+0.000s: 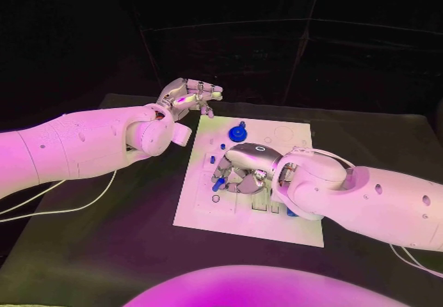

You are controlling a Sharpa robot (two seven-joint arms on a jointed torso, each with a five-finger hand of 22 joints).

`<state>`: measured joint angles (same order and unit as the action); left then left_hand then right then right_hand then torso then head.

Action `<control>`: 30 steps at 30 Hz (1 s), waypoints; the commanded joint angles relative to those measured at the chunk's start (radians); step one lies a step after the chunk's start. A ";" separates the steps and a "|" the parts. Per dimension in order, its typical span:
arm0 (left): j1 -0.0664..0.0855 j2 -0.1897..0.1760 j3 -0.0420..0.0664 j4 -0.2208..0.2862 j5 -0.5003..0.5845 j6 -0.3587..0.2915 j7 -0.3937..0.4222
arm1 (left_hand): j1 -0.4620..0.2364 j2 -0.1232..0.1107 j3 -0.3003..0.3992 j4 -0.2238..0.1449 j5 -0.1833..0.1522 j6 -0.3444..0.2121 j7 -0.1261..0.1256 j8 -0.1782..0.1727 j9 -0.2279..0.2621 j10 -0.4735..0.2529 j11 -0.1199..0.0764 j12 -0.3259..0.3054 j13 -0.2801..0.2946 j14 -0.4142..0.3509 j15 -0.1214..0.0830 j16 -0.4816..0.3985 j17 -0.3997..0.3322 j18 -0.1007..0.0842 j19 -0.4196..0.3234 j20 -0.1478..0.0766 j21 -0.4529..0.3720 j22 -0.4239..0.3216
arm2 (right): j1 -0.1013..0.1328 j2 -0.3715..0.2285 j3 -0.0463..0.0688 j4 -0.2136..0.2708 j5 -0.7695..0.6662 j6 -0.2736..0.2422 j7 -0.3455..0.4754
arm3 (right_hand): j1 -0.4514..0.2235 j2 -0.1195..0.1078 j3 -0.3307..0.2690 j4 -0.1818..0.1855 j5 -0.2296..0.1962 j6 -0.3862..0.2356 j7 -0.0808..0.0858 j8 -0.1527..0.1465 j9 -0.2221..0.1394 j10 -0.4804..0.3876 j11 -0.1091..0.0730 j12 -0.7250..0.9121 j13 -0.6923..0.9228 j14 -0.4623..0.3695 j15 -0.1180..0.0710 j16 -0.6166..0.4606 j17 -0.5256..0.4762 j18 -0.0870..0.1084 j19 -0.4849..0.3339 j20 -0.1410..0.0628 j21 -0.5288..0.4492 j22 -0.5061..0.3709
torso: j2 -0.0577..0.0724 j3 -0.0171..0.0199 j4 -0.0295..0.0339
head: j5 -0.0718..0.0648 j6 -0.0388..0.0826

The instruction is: Assemble the parts on the task board

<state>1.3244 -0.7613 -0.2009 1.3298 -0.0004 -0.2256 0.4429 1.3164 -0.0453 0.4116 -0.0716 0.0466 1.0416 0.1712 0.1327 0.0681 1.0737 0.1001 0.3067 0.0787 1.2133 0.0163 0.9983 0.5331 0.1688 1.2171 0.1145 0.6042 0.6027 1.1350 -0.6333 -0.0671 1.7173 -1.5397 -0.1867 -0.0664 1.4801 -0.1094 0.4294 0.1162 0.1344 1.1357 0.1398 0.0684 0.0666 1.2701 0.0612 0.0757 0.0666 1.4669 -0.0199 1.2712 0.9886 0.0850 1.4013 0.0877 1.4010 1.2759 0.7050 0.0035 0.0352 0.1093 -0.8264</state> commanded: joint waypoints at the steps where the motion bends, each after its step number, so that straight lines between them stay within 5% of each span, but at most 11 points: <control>1: 0.002 0.002 0.001 -0.001 0.003 0.007 0.010 | -0.007 0.002 -0.004 0.004 0.005 -0.006 0.001 0.007 0.000 -0.006 -0.001 0.004 -0.001 -0.007 -0.002 0.006 -0.001 0.013 -0.003 -0.002 -0.005 -0.001 | -0.008 0.009 -0.002 -0.010 -0.034 0.061 0.012 | -0.011 -0.004 0.008 -0.002 -0.006 -0.002 0.004 -0.004 0.002 -0.001 0.008 -0.006 0.000 0.015 0.006 0.005 0.000 -0.018 0.000 0.005 0.002 -0.001 | -0.001 0.0011 0.0005 | 0.000 -0.001; 30: 0.002 0.004 0.001 -0.005 0.003 0.010 0.005 | -0.006 0.003 -0.004 0.004 0.005 -0.007 0.001 0.008 0.000 -0.007 -0.001 0.006 -0.001 -0.007 -0.002 0.007 -0.002 0.013 -0.002 -0.002 -0.005 -0.002 | -0.035 0.066 -0.005 -0.067 -0.132 0.081 -0.081 | -0.016 -0.009 0.010 -0.008 -0.012 -0.003 0.004 -0.003 0.002 0.000 0.008 -0.008 0.000 0.015 0.007 0.005 -0.001 -0.017 -0.002 0.006 0.001 -0.003 | 0.000 0.0013 0.0000 | 0.009 -0.003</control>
<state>1.3246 -0.7586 -0.2007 1.3246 -0.0004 -0.2252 0.4422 1.3164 -0.0453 0.4116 -0.0716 0.0466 1.0417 0.1712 0.1364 0.0681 1.0737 0.1000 0.3066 0.0787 1.2133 0.0163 0.9983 0.5320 0.1689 1.2171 0.1145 0.6043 0.6019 1.0983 -0.5689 -0.0725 1.6514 -1.6408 -0.1182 -0.1241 1.4709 -0.1187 0.4354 0.1100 0.1277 1.1351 0.1394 0.0601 0.0673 1.2701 0.0612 0.0722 0.0666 1.4668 -0.0199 1.2712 0.9882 0.0851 1.4013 0.0877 1.4010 1.2744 0.7042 0.0048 0.0363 0.1177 -0.8291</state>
